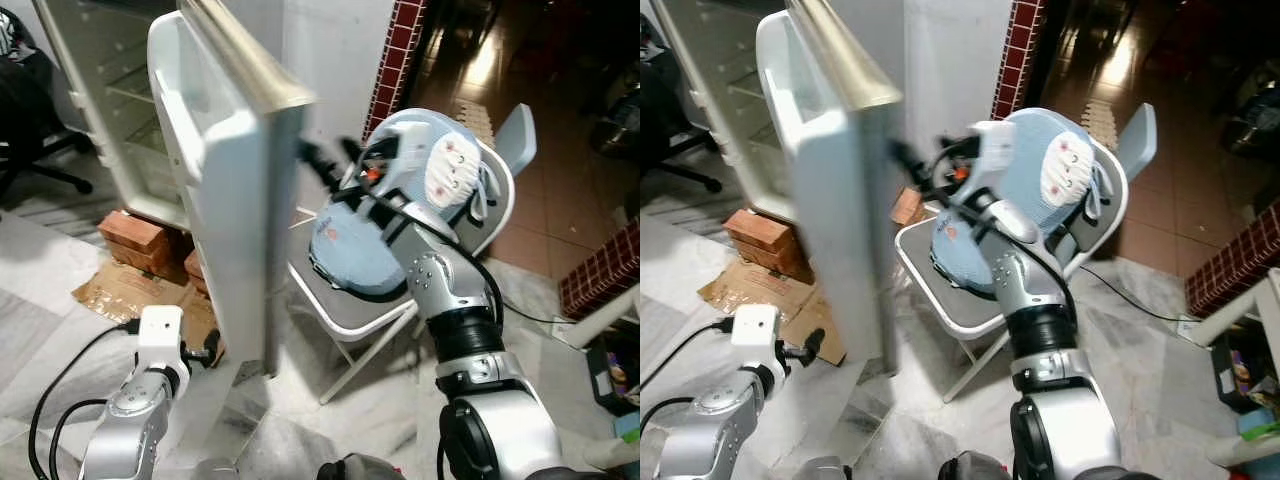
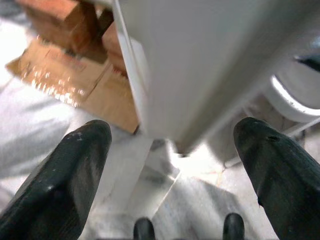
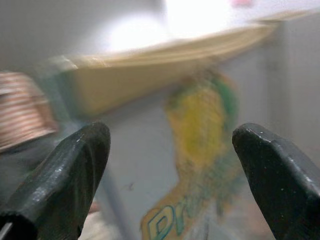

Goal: Restocking fridge

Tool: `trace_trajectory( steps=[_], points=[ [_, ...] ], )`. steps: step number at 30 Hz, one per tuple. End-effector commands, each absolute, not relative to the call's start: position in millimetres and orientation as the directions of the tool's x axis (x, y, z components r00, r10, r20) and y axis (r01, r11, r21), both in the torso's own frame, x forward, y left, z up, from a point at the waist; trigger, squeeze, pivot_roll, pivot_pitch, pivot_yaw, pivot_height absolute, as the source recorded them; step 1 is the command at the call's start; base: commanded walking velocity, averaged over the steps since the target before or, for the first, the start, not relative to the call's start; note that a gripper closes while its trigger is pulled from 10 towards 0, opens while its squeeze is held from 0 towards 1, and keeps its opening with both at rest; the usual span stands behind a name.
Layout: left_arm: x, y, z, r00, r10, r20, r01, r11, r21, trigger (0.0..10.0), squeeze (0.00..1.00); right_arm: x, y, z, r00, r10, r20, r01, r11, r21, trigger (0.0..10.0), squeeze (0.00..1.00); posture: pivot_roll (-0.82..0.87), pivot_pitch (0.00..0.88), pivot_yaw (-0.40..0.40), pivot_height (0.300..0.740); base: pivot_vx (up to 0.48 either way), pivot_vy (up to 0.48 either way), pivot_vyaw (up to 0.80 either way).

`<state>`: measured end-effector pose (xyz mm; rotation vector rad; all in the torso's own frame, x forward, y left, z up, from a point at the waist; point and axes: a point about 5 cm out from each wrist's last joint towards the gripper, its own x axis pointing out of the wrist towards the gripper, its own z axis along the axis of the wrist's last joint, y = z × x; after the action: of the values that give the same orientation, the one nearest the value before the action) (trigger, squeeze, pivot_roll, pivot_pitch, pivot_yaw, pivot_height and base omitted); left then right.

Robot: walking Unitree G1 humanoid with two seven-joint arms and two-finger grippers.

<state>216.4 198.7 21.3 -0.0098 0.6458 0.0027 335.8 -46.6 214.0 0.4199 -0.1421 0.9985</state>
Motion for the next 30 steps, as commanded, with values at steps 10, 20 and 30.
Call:
trace_trajectory(
  steps=[10, 20, 30],
  points=[
    [215.4, 200.8, 21.3, 0.779, -0.014, -0.627, 0.037, 0.999, 0.024, 10.0, 0.0, 346.7, -94.4, 147.2, 0.776, 0.629, -0.045, -0.623, 0.776, 0.104, 10.0, 0.0, 0.16, 0.0, -0.086, 0.74, 0.0, 0.0, 0.0],
    [237.5, 204.7, 42.4, 0.886, 0.048, -0.461, 0.0, 0.995, 0.103, 10.0, 0.0, 332.5, -141.0, 129.0, 0.962, 0.273, 0.01, -0.272, 0.955, 0.116, 10.0, 0.0, 0.16, 0.0, -0.09, 0.74, 0.0, 0.0, 0.0],
    [261.9, 190.7, 54.8, 0.93, -0.018, -0.366, 0.046, 0.997, 0.068, 10.0, 0.0, 300.0, -157.8, 95.5, 0.994, 0.092, -0.064, -0.084, 0.989, 0.118, 10.0, 0.0, 0.12, 0.0, -0.063, 0.74, 0.0, 0.386, -0.32]
  ],
)
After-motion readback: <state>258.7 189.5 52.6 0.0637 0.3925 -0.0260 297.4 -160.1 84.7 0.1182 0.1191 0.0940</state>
